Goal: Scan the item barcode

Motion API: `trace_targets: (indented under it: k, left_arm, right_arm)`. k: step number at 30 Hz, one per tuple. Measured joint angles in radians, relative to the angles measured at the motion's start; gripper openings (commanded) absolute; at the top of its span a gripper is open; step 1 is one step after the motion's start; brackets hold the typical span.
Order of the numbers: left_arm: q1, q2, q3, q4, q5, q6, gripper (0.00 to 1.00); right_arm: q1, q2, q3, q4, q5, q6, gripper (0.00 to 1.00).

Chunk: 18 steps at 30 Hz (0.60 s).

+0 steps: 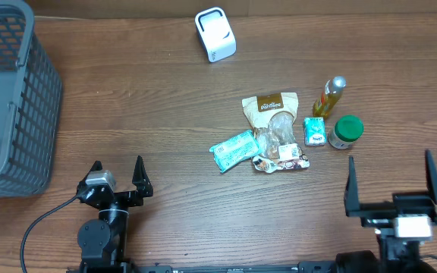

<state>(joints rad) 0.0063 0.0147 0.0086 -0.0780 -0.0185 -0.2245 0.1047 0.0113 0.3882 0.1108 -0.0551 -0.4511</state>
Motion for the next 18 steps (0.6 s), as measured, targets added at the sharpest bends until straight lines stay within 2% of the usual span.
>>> trace_targets:
  k: [4, 7, 14, 18]
  left_arm:
    - [0.000, 0.000, 0.000, 0.000, 0.000, 0.000, 0.99]
    - [0.000, 0.000, 0.000, 0.000, 0.000, 0.000, 1.00]
    - [0.000, 0.000, 0.000, 0.000, 0.000, 0.000, 1.00]
    - [0.000, 0.000, 0.000, 0.000, 0.000, 0.000, 0.99]
  right_arm:
    - [0.000, 0.000, -0.172, 0.283, -0.012, -0.013, 1.00]
    - [0.000, 0.000, -0.256, 0.350, -0.016, -0.017, 1.00]
    - [0.000, 0.000, -0.357, 0.303, -0.019, 0.024, 1.00]
    - [0.000, 0.000, -0.370, 0.083, -0.024, 0.085, 1.00]
